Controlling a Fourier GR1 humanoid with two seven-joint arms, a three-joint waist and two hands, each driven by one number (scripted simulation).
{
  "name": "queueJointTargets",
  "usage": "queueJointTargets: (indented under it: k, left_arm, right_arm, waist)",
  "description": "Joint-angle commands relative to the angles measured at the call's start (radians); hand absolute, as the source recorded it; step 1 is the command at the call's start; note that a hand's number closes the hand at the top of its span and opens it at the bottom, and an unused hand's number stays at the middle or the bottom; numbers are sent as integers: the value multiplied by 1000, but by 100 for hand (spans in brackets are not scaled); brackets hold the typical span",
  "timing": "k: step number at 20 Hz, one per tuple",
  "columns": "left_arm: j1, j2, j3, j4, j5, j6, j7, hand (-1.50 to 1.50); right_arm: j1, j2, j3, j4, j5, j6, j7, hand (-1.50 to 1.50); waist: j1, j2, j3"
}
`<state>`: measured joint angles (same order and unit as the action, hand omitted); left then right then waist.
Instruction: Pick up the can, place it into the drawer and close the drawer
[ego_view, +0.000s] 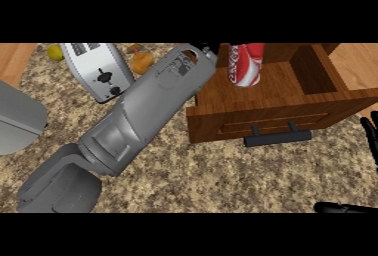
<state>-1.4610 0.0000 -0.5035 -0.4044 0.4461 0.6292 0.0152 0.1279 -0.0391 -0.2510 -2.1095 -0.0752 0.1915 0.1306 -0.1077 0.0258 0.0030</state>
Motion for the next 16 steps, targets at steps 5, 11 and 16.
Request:
queueJointTargets:
  k: [5,11,16]
  left_arm:
    - [21,0,-86,20,30,31,-38,150]
    - [37,0,-104,51,56,86,-69,-150]
    - [8,0,-126,58,77,134,-35,-150]
  right_arm:
    - [-16,-12,-5,17,4,6,-16,-150]
    - [-47,-22,3,33,0,12,-9,-150]
    - [-23,-21,18,-28,5,13,22,-150]
  waist:
    - [-8,1,0]
    - [-28,14,0]
    - [-30,5,0]
